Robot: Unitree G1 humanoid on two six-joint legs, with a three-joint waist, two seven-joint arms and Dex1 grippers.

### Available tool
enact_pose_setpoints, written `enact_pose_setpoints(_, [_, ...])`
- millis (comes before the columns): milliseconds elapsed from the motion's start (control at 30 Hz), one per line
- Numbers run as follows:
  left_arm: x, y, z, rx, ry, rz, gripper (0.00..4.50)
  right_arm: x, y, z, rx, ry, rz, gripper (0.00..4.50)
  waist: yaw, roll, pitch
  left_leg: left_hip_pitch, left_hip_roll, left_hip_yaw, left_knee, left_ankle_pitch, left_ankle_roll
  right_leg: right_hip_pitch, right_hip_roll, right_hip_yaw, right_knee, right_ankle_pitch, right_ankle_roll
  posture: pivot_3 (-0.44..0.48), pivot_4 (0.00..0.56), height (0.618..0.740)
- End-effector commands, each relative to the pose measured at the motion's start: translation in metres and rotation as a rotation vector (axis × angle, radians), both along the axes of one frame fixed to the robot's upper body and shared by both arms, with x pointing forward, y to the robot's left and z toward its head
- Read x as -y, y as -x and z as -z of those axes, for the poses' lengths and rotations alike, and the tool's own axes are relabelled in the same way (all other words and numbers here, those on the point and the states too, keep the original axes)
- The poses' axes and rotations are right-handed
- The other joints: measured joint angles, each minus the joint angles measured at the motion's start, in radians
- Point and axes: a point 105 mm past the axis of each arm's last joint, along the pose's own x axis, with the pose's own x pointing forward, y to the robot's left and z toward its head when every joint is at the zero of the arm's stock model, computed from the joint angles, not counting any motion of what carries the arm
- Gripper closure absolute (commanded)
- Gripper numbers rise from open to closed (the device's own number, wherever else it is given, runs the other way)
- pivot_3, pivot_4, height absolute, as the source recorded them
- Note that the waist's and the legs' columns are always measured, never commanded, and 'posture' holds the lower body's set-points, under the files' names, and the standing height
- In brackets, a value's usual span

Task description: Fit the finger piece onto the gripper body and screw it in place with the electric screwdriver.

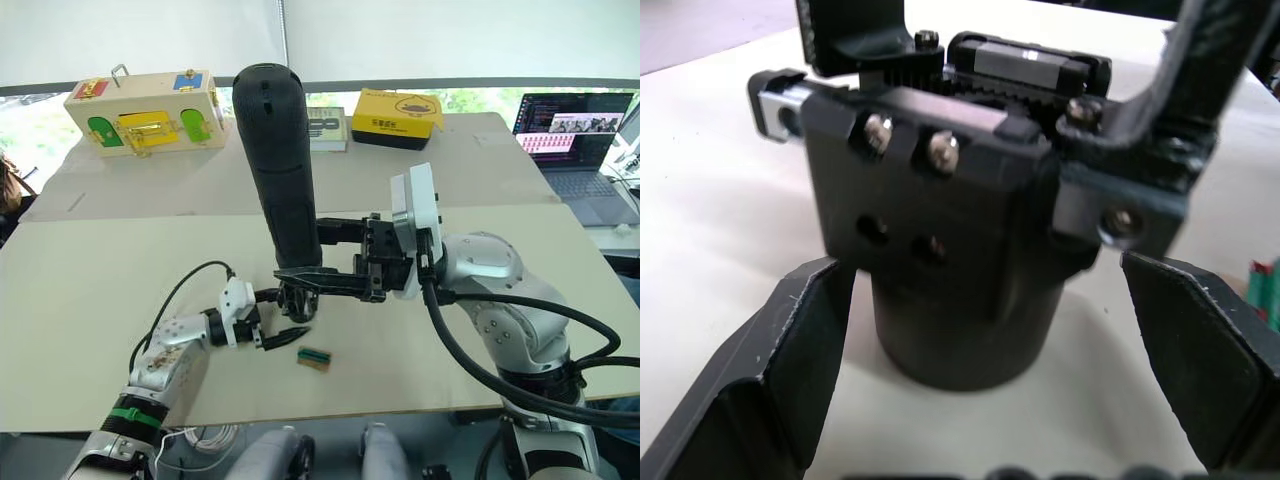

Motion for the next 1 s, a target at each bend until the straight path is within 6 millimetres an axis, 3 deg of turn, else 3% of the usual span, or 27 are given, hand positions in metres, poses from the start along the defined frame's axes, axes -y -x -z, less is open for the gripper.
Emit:
enact_pose_setpoints(33, [0.005, 0.000, 0.006, -0.011, -0.022, 0.002, 0.06, 0.005, 0.010, -0.012, 0.051, -0.033, -0.009, 2.58, 0.000, 0.000, 0.000, 0.000, 0.000, 0.000, 0.000, 0.000, 0.000, 0.000, 0.000, 0.000, 0.000, 0.000, 0.000, 0.000, 0.150, 0.740])
enact_pose_setpoints(167, [-0.001, -0.003, 0.012, -0.018, -0.053, -0.025, 0.06, 0.008, 0.011, -0.010, 0.049, -0.029, 0.001, 2.58, 0.001, 0.000, 0.000, 0.000, 0.000, 0.000, 0.000, 0.000, 0.000, 0.000, 0.000, 0.000, 0.000, 0.001, -0.001, 0.000, 0.150, 0.740])
enact_pose_setpoints(267, [-0.006, -0.004, 0.016, -0.024, -0.073, -0.032, 0.85, 0.010, 0.011, -0.009, 0.048, -0.029, 0.004, 2.58, 0.000, 0.000, 0.000, 0.001, 0.000, 0.000, 0.000, 0.001, 0.000, 0.000, 0.000, 0.000, 0.000, 0.002, -0.001, 0.000, 0.150, 0.740])
enact_pose_setpoints(367, [-0.008, -0.006, 0.019, -0.030, -0.080, -0.032, 2.17, 0.011, 0.013, -0.008, 0.047, -0.028, 0.007, 2.58, -0.001, 0.000, 0.000, 0.001, 0.001, 0.000, 0.000, 0.002, -0.001, 0.001, 0.000, 0.000, 0.001, 0.003, -0.002, 0.000, 0.150, 0.740])
enact_pose_setpoints(833, [-0.007, -0.010, 0.021, -0.043, -0.099, 0.173, 2.16, 0.013, 0.015, -0.009, 0.038, -0.015, 0.010, 2.58, -0.001, -0.001, -0.001, 0.003, 0.001, 0.000, 0.001, 0.007, -0.001, 0.003, 0.002, 0.000, 0.001, 0.005, -0.003, 0.000, 0.150, 0.740])
enact_pose_setpoints(1000, [-0.006, -0.018, 0.022, -0.046, -0.108, 0.175, 2.16, 0.012, 0.015, -0.010, 0.036, -0.011, 0.010, 2.58, 0.000, -0.001, -0.001, 0.002, 0.001, 0.000, 0.001, 0.007, -0.001, 0.003, 0.002, 0.000, 0.001, 0.006, -0.003, 0.000, 0.150, 0.740])
